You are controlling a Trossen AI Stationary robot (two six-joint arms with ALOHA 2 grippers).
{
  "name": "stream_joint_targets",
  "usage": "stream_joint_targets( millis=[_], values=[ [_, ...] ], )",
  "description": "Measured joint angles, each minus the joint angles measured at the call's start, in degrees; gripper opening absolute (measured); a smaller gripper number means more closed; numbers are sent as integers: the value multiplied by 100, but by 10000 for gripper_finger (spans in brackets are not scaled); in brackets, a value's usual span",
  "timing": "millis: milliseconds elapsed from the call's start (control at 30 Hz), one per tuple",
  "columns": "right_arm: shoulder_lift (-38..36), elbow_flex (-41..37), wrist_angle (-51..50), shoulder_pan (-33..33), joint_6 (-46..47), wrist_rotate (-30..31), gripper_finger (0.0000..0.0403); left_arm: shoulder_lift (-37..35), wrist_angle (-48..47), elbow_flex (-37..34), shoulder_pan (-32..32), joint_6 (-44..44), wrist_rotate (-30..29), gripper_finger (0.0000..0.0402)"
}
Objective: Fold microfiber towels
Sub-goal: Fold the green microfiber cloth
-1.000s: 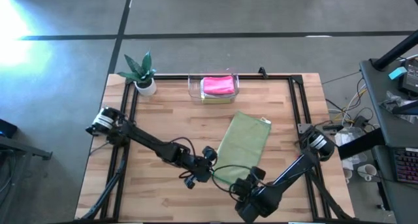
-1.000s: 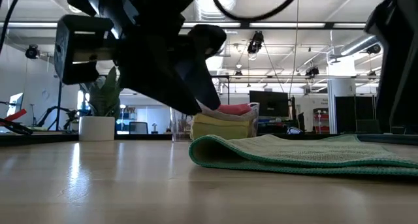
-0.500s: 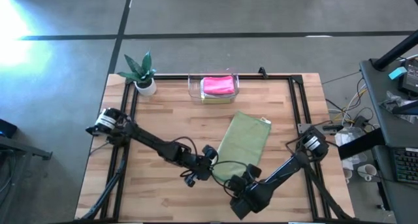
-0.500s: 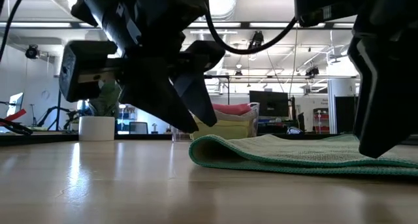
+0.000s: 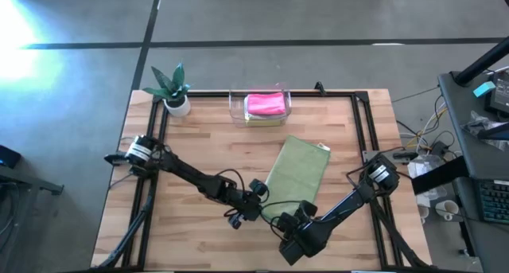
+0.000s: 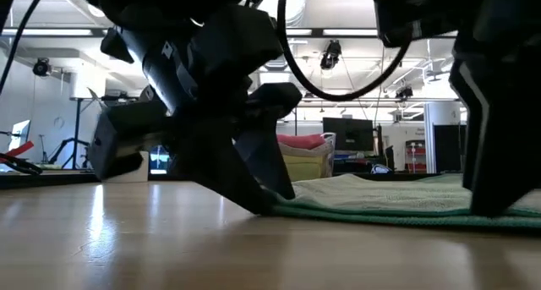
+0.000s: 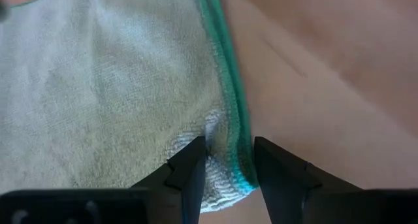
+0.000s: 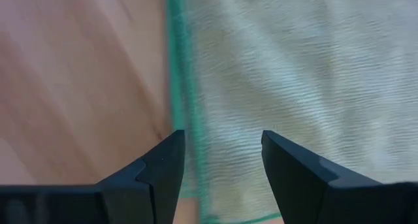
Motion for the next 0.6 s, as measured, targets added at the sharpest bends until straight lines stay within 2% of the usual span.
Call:
stream_joint_targets(
  millis=[200, 333, 467, 600],
  values=[
    [11, -195, 108, 2, 133, -188, 194, 130, 59, 13, 9, -18, -166, 116],
    [-7, -364, 180, -14, 326, -187, 194, 137, 26, 2, 11, -416, -174, 112],
    [-15, -477, 216, -35, 402, -187, 187, 145, 32, -4, 11, -446, -160, 78],
    [-17, -523, 198, -75, 400, -190, 154, 156, 88, -12, 15, -442, -204, 27]
  ],
)
